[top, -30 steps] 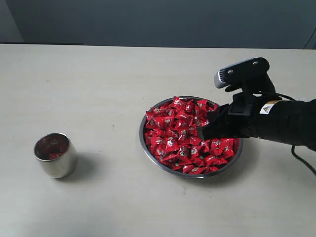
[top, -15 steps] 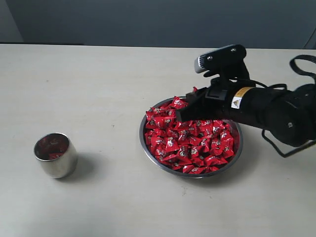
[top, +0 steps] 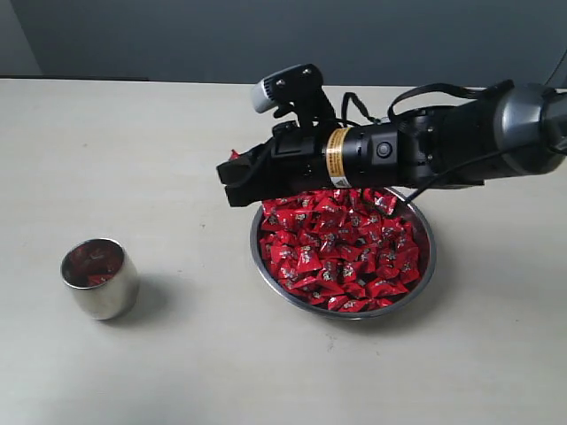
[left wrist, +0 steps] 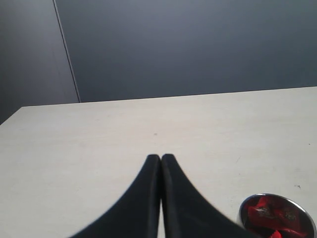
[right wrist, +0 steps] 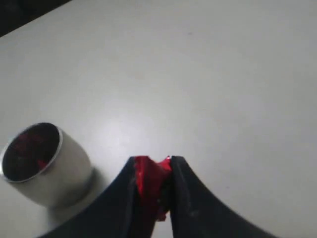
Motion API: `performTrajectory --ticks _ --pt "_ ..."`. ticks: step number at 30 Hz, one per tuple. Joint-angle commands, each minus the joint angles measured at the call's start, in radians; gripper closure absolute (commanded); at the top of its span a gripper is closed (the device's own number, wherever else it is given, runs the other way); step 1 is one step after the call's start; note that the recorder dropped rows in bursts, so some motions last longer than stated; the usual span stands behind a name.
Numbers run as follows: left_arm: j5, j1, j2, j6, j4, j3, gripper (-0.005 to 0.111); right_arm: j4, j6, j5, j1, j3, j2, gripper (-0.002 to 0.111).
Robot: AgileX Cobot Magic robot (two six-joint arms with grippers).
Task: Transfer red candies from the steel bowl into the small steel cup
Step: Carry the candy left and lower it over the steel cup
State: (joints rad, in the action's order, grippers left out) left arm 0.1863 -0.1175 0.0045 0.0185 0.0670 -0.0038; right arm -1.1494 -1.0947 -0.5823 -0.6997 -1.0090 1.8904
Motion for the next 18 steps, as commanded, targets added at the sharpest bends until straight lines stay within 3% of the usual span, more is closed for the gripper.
performTrajectory --ticks 1,13,18 --pt "-0.005 -0.001 -0.004 0.001 0.001 0.004 0.106 -0.158 -0.123 -0.068 -0.02 -0.081 0.04 0.109" --pt "-0.005 -0.001 -0.004 0.001 0.001 0.004 0.106 -0.343 -0.273 -0.114 -0.114 -0.249 0.12 0.109" --pt "-0.005 -0.001 -0.004 0.001 0.001 0.004 0.106 -0.502 -0.417 -0.134 -0.131 -0.308 0.144 0.109"
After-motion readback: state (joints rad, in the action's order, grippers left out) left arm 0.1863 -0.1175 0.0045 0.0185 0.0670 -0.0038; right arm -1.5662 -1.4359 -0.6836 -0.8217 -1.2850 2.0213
